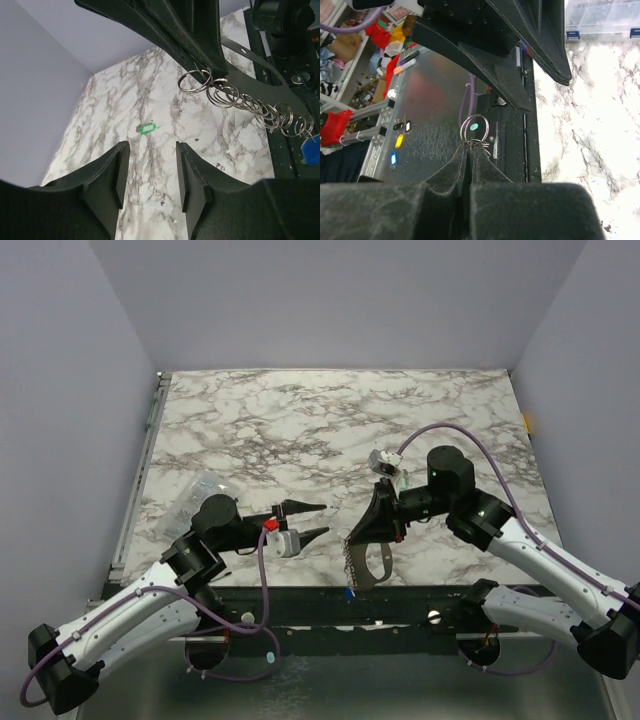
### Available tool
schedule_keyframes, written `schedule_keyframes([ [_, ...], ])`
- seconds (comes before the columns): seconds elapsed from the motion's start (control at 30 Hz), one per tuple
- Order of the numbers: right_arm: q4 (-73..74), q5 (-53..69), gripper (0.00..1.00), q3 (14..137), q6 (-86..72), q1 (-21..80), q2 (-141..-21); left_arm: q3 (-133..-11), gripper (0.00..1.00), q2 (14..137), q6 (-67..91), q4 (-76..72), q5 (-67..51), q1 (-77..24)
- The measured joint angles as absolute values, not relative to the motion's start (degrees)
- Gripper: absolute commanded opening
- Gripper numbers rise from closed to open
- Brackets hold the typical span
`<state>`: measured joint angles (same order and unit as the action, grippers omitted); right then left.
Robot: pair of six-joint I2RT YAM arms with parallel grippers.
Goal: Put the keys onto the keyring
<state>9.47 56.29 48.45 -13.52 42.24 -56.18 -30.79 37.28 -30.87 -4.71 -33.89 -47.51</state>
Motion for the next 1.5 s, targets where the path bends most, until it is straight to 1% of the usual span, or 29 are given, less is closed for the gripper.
schedule_keyframes([
  [0.13,6.3,58.2,0.01,48.0,-16.6,42.2,-56.3,-30.0,0.4,36.5,-33.8,-7.3,-34.0,-48.1],
  [0.43,-0.4,61.2,0.01,48.0,-21.8,42.2,-59.9,-29.3,0.4,36.9,-38.6,-10.4,-34.9,-49.5],
  [0.77,-3.2,62.7,0.01,48.0,-24.7,42.2,-62.8,-28.1,0.32,36.9,-43.1,-11.9,-35.5,-50.8],
  [1.13,-3.8,62.9,0.01,48.0,-26.6,42.2,-65.8,-27.4,0.32,36.2,-44.9,-12.5,-35.9,-51.5],
  [1.33,-4.3,62.9,0.01,48.0,-27.6,42.2,-66.3,-26.9,0.24,35.8,-45.1,-12.8,-35.9,-51.6],
  [1.5,-4.8,62.9,0.01,48.0,-28.6,42.2,-66.5,-26.3,0.23,35.8,-45.0,-12.8,-36.0,-51.9],
])
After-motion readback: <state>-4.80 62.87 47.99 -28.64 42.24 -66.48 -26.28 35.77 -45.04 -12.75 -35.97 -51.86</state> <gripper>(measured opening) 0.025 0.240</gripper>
